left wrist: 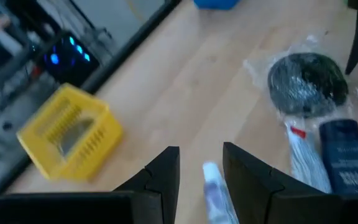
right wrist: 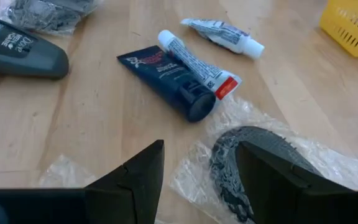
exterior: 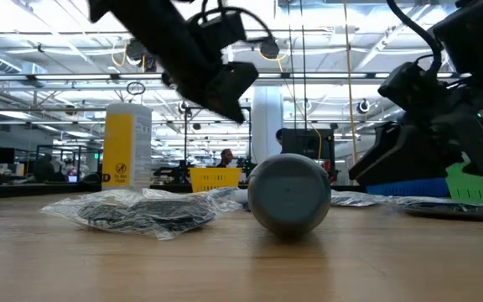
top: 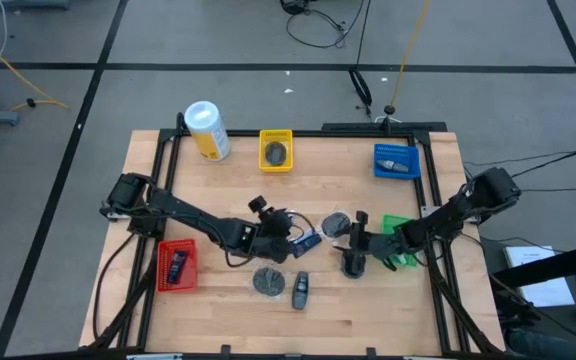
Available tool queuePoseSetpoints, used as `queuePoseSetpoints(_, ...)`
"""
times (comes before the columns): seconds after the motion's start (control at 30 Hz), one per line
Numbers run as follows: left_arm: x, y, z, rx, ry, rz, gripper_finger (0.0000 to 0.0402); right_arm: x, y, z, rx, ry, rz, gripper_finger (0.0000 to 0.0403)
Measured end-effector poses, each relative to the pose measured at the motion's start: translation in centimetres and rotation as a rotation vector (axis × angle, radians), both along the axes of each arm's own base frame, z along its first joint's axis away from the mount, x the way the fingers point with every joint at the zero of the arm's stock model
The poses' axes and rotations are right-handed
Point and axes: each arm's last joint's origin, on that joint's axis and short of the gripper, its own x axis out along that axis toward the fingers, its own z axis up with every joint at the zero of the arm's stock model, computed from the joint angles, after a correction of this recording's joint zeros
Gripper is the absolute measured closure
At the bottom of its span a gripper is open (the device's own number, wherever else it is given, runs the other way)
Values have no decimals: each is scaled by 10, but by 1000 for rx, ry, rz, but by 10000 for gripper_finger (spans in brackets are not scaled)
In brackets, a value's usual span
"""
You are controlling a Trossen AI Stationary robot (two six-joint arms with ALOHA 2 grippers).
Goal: Pick & Place Travel size toiletries
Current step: Put the hairbrush into the yellow bin
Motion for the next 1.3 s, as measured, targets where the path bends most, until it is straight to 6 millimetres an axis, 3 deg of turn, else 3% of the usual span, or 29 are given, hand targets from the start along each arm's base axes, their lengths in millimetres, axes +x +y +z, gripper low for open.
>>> queuePoseSetpoints(0.17, 9, 12, 31, 35, -37, -25, 279, 0, 0, 0, -2, -1, 1, 215)
queuePoseSetpoints(0.27, 7, 29, 47, -103, -149, 17, 279, 0, 0, 0, -2, 0, 2, 215)
queuePoseSetpoints(0.37, 9, 52, 58, -279, -191, -56, 279, 0, 0, 0, -1, 1, 2, 216)
queuePoseSetpoints(0.53, 16, 75, 46, -392, -141, -160, 279, 0, 0, 0, -13, 5, 9, 216)
queuePoseSetpoints(0.7, 20, 80, 26, -426, -48, -185, 279, 0, 0, 0, -16, 8, 12, 216)
queuePoseSetpoints(0.93, 8, 55, 13, -548, 116, -223, 279, 0, 0, 0, -14, 4, 12, 216)
queuePoseSetpoints(1.3, -26, -34, 5, -590, 386, -401, 279, 0, 0, 0, -12, 4, 10, 216)
